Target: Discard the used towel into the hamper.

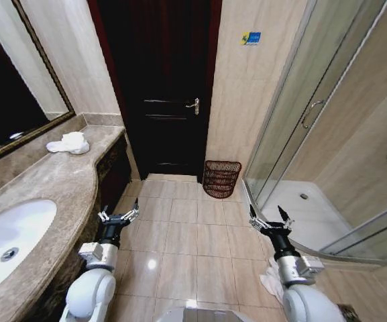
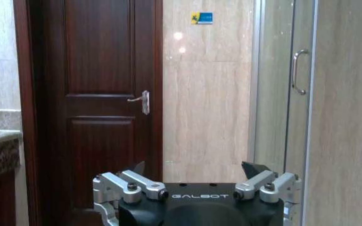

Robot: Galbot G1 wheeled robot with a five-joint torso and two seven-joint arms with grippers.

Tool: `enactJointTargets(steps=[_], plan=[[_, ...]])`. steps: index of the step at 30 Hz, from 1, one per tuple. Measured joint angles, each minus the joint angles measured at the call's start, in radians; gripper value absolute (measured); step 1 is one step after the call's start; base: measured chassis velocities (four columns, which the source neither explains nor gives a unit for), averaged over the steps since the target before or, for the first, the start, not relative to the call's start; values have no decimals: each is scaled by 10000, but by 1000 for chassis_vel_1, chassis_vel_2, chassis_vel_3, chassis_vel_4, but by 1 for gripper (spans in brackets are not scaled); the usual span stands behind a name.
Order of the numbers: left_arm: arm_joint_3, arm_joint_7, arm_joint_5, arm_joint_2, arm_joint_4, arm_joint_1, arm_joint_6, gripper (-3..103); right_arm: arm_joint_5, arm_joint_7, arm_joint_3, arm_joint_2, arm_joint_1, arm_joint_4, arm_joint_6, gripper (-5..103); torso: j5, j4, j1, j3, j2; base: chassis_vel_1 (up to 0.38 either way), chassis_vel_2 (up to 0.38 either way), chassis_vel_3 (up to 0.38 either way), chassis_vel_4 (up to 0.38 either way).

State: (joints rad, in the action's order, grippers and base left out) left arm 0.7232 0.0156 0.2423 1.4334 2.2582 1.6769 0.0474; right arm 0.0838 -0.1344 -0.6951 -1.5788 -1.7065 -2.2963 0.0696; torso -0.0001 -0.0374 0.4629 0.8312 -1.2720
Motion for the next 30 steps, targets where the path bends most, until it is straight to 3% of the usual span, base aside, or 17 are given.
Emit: enactJointTargets(steps=[10,23,30], plan=[[71,171,-560,16,857,436,-119,100,232,-541,-322,-173,4,-31,-236,100,3,0,0,0,0,0,0,0,0],[215,168,-796,61,745,441,-437,100,677,-615,-302,-69,8,-601,260,100,0,0,0,0,0,0,0,0,0],[160,36,-846,203,683,342,-551,100,814,-604,-393,79,-15,-608,173,100,1,1,-1,0,0,0,0,0,0]])
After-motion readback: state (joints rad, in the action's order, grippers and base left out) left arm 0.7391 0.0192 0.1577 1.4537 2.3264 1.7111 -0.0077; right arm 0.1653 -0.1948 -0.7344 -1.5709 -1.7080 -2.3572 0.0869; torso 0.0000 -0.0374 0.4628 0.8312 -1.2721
